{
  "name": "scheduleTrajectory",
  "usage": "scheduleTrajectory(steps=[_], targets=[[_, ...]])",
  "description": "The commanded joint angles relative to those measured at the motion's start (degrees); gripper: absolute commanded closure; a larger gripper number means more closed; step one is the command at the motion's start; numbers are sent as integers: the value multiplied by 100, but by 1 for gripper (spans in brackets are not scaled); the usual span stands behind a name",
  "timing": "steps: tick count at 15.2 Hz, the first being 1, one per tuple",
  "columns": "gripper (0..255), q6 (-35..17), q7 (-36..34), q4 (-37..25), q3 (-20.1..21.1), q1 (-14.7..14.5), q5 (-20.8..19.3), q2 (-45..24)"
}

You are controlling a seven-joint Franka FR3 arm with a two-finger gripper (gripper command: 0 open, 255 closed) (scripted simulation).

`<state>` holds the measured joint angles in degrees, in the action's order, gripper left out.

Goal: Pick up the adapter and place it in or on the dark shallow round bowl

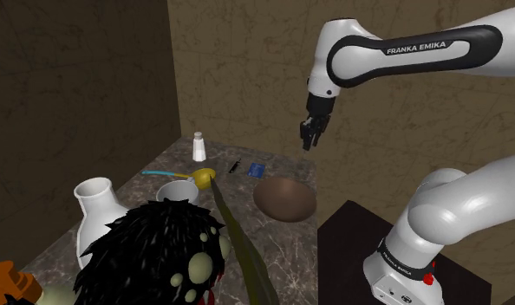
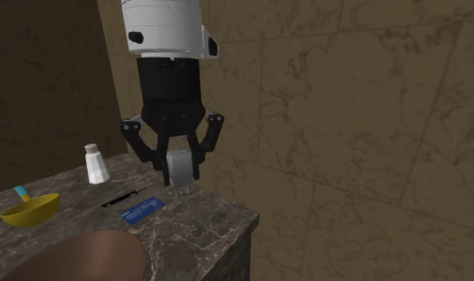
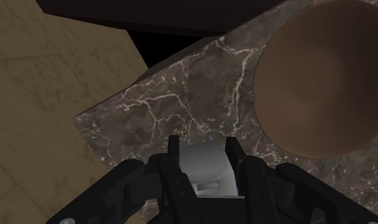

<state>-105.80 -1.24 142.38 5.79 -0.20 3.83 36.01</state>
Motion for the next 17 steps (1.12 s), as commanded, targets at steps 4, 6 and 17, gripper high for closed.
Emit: scheduleTrajectory(steps=[4,6,17], targets=[[255,258,-423,-123,337,-201,225,152],[255,308,-698,-132,565,-330,378,212],[255,190,-1728,-171,1482,-768,949,163]])
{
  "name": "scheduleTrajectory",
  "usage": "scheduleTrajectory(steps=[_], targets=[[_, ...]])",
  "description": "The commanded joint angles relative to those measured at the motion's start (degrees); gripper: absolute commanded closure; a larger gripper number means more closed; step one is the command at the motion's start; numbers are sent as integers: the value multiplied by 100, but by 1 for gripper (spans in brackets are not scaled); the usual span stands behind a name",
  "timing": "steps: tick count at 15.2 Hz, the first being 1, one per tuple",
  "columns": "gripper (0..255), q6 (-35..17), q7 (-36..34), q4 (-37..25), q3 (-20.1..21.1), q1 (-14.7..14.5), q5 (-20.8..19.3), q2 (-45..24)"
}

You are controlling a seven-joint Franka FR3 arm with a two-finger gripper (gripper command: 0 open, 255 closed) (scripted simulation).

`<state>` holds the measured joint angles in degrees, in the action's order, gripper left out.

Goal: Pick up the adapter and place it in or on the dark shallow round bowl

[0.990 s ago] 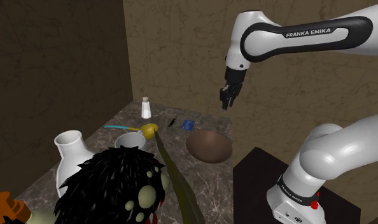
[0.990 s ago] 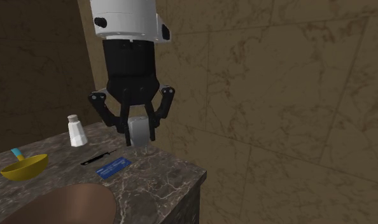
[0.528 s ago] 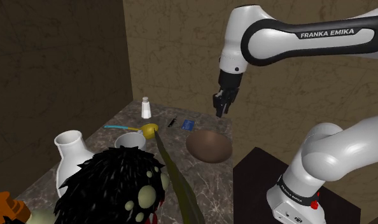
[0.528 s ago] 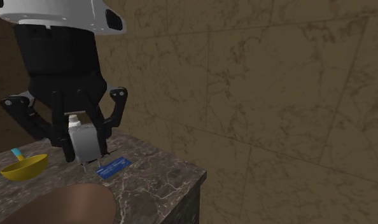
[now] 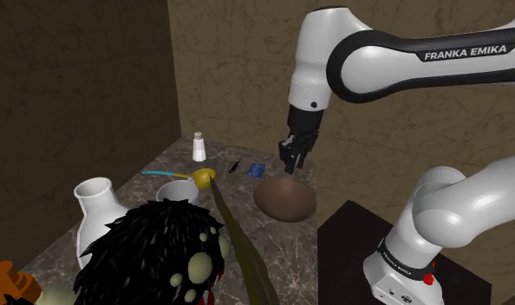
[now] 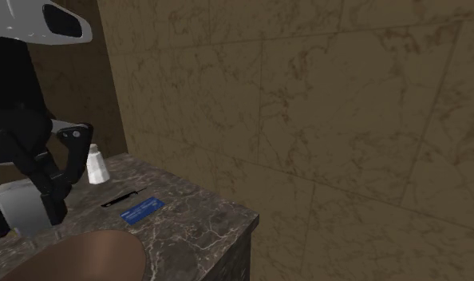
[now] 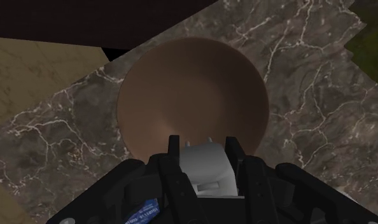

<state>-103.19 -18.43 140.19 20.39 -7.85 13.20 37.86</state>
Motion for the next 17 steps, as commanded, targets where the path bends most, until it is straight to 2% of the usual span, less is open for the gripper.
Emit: scheduleTrajectory(steps=[1,12,17], targets=[[255,-151,-6,119,37,-7,24,-29],[255,-1064,19,847,223,-48,159,-215],[255,-1064,19,847,223,-48,159,-215]])
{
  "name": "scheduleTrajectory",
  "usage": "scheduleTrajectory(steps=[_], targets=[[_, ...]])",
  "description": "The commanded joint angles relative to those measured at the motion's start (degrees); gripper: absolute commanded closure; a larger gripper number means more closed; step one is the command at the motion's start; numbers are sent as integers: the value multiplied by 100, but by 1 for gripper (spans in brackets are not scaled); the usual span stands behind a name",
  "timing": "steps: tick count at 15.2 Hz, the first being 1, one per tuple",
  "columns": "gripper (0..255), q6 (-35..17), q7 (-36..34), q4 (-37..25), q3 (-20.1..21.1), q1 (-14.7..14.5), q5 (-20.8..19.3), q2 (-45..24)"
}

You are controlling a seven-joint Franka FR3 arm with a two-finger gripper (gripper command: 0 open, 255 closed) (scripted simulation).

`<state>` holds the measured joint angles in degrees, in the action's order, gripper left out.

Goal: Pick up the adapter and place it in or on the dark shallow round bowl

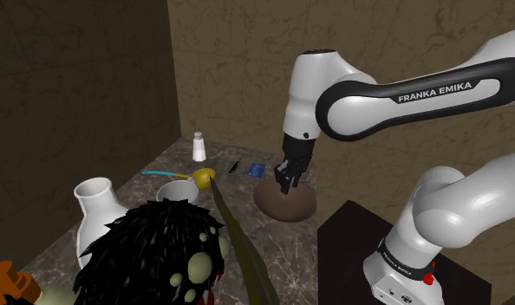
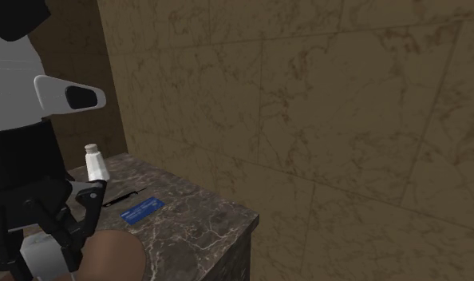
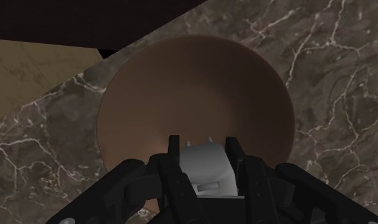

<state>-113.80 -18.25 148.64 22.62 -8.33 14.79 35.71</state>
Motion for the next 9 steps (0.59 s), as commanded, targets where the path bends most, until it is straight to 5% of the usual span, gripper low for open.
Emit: scheduleTrajectory(steps=[1,2,3,9], targets=[[255,-3,1,2,0,0,0,0],[255,-3,1,2,0,0,0,0],[0,-3,1,2,0,0,0,0],[0,209,-2,-152,-46,9,-31,58]])
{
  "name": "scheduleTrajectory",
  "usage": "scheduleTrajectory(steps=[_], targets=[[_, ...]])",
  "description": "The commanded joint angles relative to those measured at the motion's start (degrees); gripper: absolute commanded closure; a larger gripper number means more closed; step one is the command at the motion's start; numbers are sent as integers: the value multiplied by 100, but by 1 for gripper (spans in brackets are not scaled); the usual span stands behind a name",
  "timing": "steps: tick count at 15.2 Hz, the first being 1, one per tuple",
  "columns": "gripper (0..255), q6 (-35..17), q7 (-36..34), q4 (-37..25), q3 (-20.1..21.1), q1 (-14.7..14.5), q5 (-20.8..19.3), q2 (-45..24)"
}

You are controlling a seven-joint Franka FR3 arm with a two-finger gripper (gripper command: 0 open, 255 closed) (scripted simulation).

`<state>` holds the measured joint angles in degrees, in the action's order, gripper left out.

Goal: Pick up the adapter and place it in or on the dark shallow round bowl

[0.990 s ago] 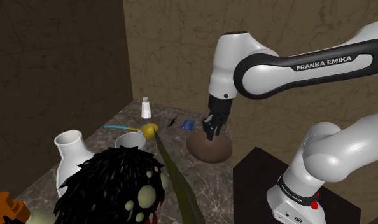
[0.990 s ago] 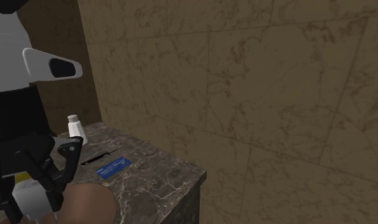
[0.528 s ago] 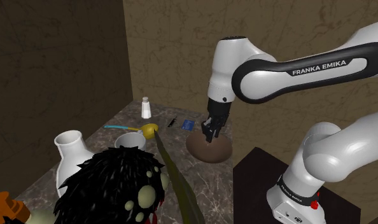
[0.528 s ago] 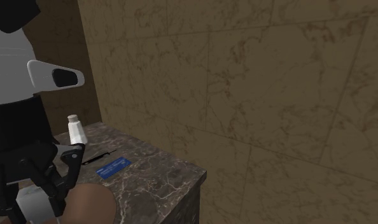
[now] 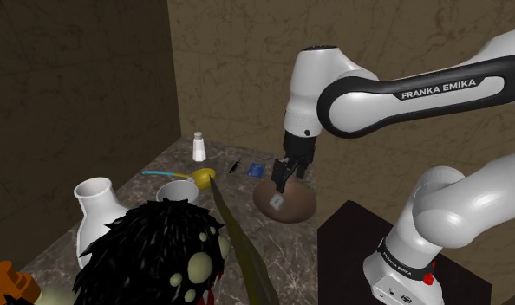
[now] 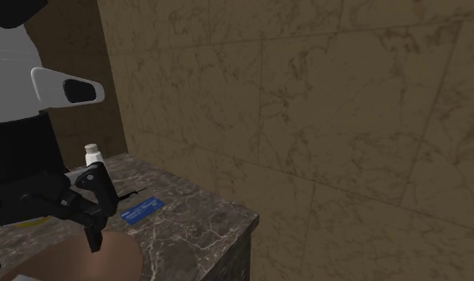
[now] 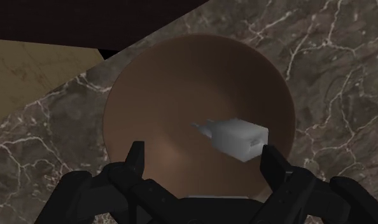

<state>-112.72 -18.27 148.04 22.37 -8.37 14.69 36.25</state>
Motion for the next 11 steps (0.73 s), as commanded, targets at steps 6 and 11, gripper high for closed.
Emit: scheduleTrajectory(steps=[6,11], targets=[[0,669,-13,-554,-138,42,-109,109],[0,667,-13,-553,-138,42,-109,109]])
